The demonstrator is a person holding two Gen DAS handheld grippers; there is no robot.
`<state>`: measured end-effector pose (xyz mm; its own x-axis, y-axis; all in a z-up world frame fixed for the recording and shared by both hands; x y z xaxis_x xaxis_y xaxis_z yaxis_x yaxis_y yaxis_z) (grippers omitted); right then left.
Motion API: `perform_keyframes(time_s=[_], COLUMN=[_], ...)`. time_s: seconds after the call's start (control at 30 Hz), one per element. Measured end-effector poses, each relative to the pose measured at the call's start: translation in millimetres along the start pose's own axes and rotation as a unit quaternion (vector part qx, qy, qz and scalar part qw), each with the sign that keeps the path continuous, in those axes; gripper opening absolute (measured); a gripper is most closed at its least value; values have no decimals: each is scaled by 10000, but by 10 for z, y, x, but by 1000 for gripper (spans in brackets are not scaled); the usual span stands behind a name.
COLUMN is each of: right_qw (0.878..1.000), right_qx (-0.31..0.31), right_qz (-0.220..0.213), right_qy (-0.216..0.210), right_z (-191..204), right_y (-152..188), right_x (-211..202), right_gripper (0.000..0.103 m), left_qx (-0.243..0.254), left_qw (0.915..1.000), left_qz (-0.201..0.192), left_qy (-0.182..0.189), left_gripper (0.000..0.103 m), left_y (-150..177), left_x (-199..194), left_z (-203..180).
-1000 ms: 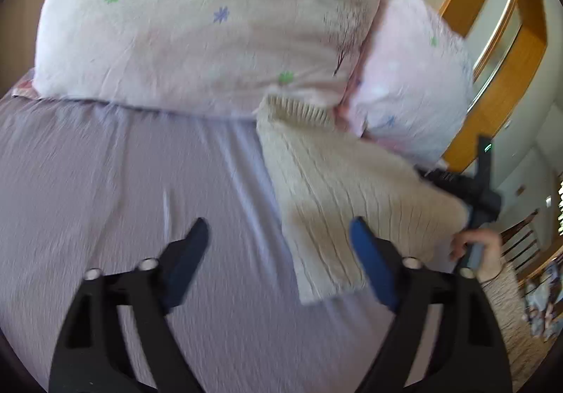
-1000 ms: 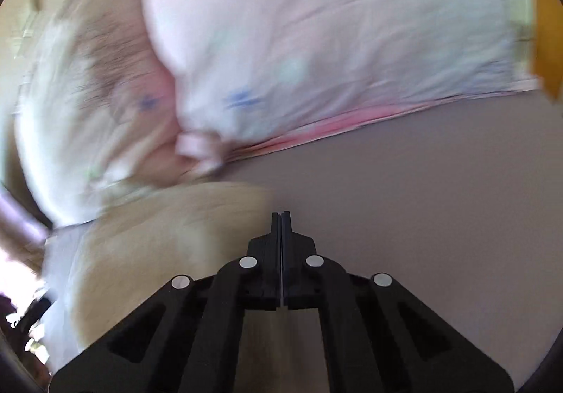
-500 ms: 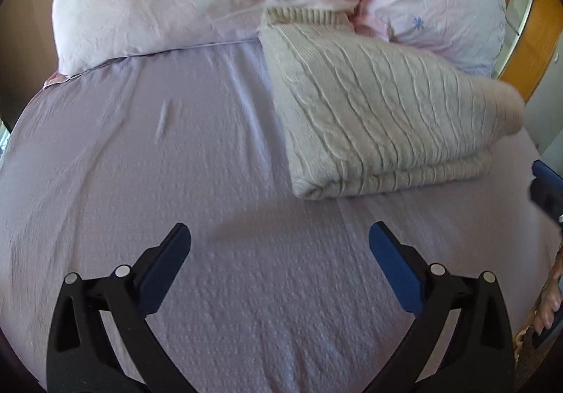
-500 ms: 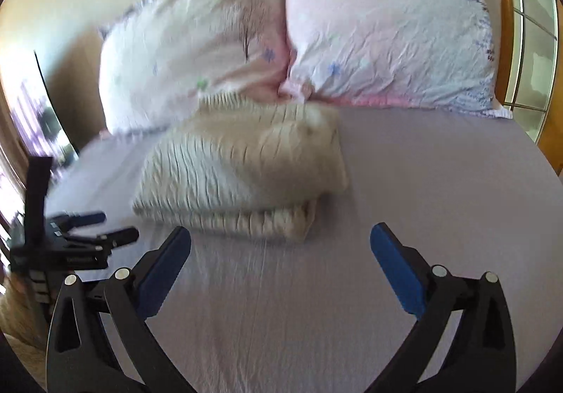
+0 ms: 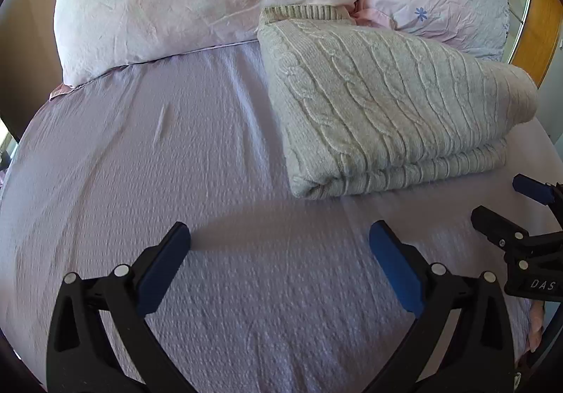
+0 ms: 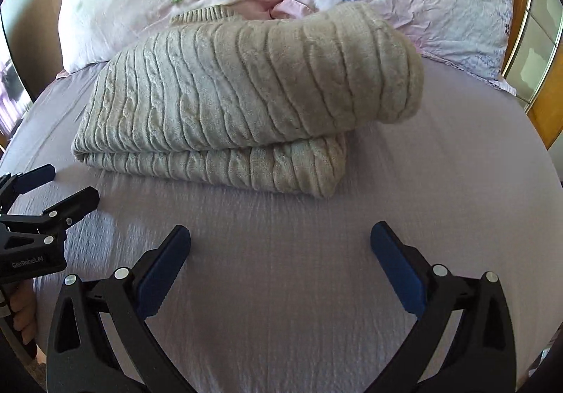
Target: Fold small clothes
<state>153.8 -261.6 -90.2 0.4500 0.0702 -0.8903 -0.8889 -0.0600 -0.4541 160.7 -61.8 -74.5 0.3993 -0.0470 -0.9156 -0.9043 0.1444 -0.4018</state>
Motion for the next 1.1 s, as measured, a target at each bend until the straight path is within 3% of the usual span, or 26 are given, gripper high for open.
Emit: perform_keyframes(time_s=[1.1], right_qw=[10000], right_qx=[24], right_qz=[-5], right_qy=[14], right_z=[18], right_y=[-20], right_x=[22], right_gripper=[102], left_qx=[8], left_qw=[10000], left_qz=[-17], left_qy=[1], left_gripper=[101], left_y=[17], left_x=[-13], left_z=[-7])
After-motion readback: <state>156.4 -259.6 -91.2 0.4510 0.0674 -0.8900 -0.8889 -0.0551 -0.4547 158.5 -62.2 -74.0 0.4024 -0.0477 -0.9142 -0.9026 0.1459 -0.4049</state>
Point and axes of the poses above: each gripper's, at about its wrist camera, not at the fingertips, and x roughly the way its jaws point, z to its left, y to its underside, the point moved 8 cm from there along x, roughly the way its jaws point, and after that the axes turned 12 degrees about z, right-handed, at the moved point
